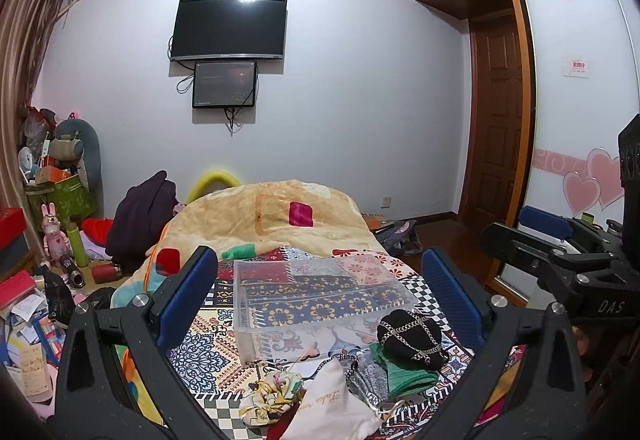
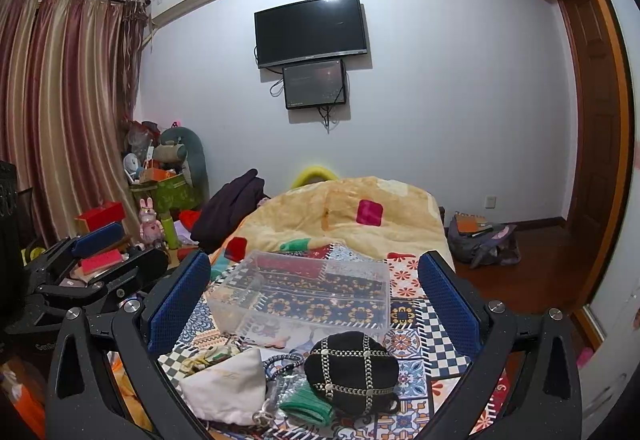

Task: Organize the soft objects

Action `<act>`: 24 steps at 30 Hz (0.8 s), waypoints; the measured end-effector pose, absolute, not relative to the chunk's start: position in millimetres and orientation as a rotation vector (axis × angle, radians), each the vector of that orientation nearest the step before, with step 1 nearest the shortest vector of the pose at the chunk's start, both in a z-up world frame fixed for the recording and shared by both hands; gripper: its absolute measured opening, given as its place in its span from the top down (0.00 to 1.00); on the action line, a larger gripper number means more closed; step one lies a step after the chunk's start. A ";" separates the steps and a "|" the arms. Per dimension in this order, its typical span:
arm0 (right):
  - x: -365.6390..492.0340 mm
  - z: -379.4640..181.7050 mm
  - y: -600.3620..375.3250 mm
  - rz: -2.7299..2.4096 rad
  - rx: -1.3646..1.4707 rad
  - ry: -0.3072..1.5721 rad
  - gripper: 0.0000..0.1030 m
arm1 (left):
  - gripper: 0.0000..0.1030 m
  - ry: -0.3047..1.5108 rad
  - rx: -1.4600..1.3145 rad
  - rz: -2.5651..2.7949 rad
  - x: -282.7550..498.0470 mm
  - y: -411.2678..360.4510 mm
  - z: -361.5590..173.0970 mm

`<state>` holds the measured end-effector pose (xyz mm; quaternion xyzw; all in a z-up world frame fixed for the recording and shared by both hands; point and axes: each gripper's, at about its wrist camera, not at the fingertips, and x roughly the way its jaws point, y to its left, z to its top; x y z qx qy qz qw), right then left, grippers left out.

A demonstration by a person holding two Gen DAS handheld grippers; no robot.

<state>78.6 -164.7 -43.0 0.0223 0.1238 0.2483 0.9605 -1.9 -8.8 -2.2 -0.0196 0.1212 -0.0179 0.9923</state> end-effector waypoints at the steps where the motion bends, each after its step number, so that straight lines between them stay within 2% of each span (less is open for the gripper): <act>1: 78.7 -42.8 -164.7 0.504 0.044 0.251 0.00 | 0.00 0.243 -0.040 -0.036 -1.8 -8.7 -2.4; 24: 74.0 -45.5 -161.6 0.513 0.046 0.250 0.00 | 0.00 0.248 -0.052 -0.051 -1.1 -2.8 -2.3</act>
